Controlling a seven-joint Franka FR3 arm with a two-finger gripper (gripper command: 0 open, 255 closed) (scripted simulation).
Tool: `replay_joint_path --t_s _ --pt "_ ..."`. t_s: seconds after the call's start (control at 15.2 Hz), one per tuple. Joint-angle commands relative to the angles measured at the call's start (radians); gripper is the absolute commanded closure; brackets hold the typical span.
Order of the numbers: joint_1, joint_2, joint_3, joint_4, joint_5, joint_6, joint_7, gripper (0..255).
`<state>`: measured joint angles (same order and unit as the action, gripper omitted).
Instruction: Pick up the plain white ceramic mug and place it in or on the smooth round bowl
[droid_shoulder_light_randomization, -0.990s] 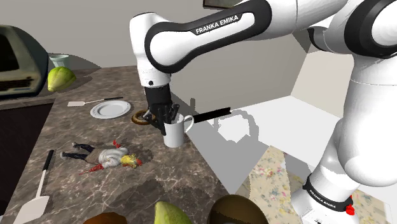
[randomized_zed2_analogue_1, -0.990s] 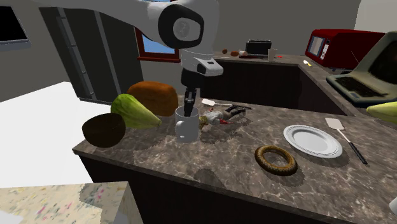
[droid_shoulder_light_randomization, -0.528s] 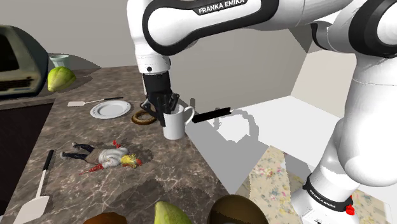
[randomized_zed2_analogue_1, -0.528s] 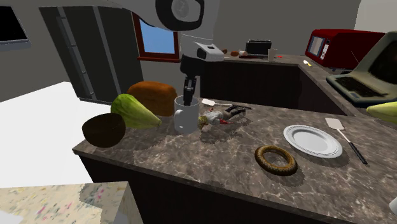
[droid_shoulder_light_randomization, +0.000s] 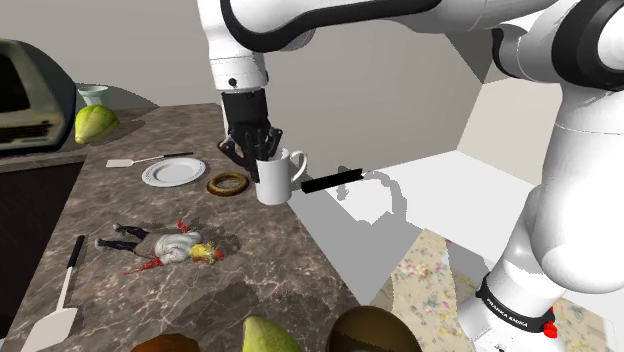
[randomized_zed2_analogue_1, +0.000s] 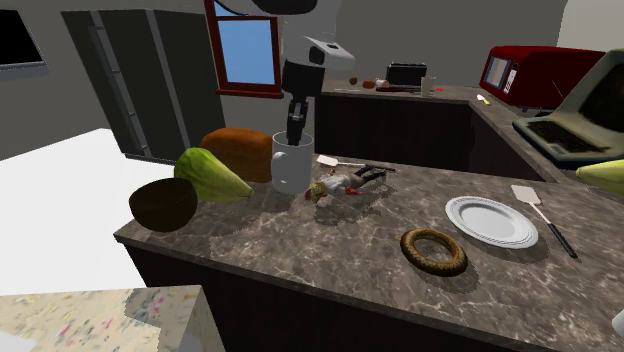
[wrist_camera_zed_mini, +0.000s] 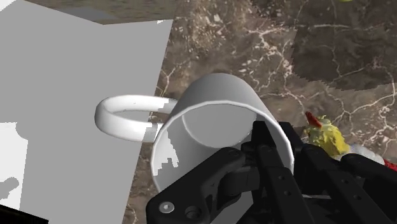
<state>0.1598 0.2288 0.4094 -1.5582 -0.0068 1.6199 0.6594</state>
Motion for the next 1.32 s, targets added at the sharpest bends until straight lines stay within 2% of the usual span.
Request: replay_joint_path --t_s 0.0,0.59,1.25 --pt "0.002 0.002 0.001 0.023 -0.001 -0.022 0.002 255" --pt "0.030 -0.295 0.049 -0.305 0.132 0.041 0.058 255" --pt "0.119 -0.572 0.106 -0.530 0.285 0.030 0.150 255"
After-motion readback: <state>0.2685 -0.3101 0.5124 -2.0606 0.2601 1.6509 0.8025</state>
